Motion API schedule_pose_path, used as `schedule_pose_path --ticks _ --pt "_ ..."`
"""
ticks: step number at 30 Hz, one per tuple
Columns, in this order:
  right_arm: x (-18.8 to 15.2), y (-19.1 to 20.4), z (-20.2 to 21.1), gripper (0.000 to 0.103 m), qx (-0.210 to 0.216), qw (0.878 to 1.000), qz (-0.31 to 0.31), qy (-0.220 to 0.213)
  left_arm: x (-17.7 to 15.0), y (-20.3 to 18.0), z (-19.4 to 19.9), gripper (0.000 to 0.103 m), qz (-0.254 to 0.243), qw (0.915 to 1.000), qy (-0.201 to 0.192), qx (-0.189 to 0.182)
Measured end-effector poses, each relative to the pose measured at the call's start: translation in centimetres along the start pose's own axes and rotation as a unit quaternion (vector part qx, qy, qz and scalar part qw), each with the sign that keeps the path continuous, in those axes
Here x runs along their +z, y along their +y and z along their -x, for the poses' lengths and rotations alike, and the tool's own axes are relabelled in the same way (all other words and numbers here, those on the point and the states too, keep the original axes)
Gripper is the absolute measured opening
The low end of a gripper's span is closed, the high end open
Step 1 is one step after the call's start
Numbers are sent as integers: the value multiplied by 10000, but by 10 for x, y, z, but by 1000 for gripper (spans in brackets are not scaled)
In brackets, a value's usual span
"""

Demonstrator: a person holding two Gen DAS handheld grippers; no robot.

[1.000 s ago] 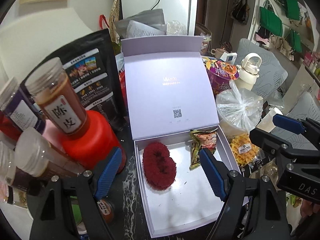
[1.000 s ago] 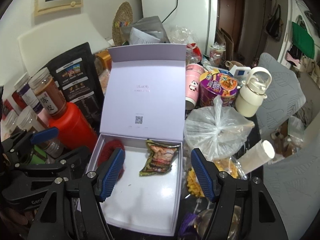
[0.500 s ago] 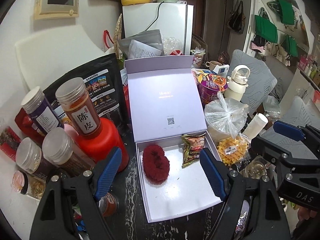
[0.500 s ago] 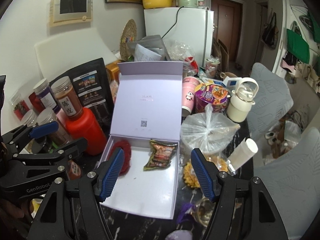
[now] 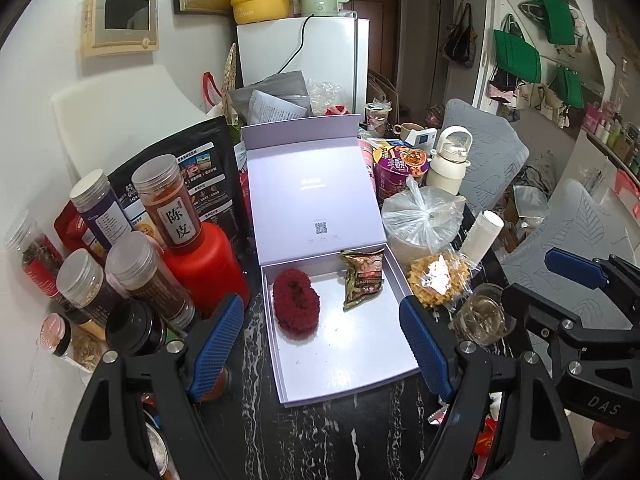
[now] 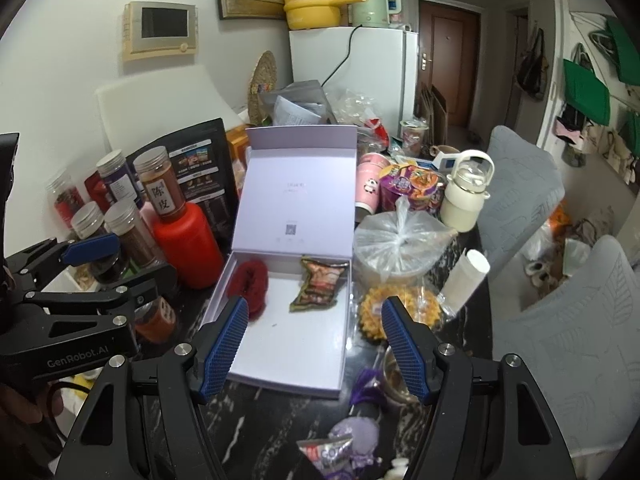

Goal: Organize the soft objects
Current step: 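Withdraw both grippers from the box back over the table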

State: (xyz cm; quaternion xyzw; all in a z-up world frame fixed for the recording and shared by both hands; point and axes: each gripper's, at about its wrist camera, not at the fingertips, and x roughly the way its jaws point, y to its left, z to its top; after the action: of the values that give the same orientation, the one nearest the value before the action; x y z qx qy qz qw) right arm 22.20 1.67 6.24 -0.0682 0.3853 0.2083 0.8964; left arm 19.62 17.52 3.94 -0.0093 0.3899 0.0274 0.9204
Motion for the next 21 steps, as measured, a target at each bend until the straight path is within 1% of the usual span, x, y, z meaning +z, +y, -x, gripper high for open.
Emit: schedule_pose_path --ticks 9,17,21 --pt "-26 -7 40 71 49 9999 32 -149 -21 -23 35 80 16 10000 -97 12" --pt "-53 -17 72 71 70 9997 79 -206 -50 -48 64 80 106 9998 -115 -99" --pt "-69 -25 89 72 78 9997 83 -224 -64 -60 76 80 135 9998 -113 -43"
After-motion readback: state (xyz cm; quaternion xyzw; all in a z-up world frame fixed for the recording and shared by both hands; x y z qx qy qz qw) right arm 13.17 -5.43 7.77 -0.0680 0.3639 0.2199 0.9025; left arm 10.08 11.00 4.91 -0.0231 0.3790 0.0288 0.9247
